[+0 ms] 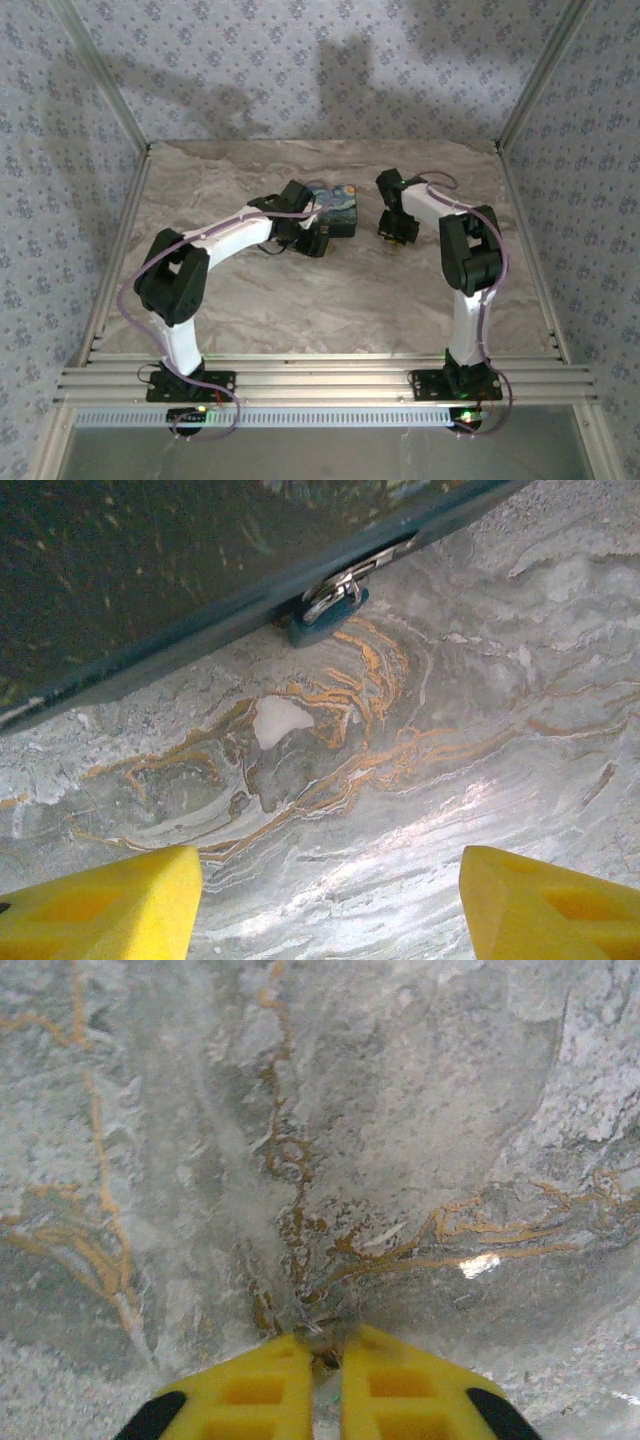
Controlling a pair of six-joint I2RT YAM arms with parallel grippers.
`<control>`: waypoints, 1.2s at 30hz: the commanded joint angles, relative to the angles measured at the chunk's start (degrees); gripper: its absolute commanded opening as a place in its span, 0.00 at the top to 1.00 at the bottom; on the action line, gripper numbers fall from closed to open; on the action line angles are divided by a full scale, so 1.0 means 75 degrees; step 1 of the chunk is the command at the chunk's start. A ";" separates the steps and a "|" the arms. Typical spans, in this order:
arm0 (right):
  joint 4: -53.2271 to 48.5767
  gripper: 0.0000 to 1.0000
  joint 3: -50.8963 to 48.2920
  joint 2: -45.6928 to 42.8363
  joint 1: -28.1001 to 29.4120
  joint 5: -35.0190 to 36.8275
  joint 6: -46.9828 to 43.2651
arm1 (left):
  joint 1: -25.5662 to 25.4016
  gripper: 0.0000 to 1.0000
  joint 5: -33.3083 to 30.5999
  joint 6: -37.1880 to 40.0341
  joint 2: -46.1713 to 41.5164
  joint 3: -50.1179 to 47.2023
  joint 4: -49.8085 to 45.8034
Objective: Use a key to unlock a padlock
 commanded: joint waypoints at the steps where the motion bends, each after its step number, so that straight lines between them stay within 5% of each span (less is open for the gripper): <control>1: 0.0155 0.93 -0.0412 -0.0024 0.0008 -0.0262 -0.0320 | 0.0016 0.31 0.0011 0.0033 -0.0485 -0.0118 0.0009; 4: 0.0325 1.00 -0.0600 -0.0193 0.0054 -0.0405 -0.0888 | 0.0011 0.31 -0.0001 -0.0068 -0.0730 -0.0397 0.0098; 14: 0.1051 1.00 -0.1634 -0.1599 0.0573 -0.0907 -0.2542 | 0.0069 0.31 0.0081 -0.0871 -0.2303 -0.2011 0.0804; 18: 0.1712 1.00 -0.2256 -0.2479 0.0908 -0.1010 -0.2958 | 0.0318 0.32 0.0761 -0.1303 -0.2927 -0.2448 0.1006; 27: 0.2085 1.00 -0.2392 -0.3610 0.1889 -0.1124 -0.4030 | 0.1498 0.37 0.2063 -0.3176 -0.3915 -0.3214 0.1970; 36: 0.2976 1.00 -0.2276 -0.4436 0.2502 -0.2214 -0.4196 | 0.1550 0.43 0.2135 -0.6337 -0.4509 -0.3830 0.3705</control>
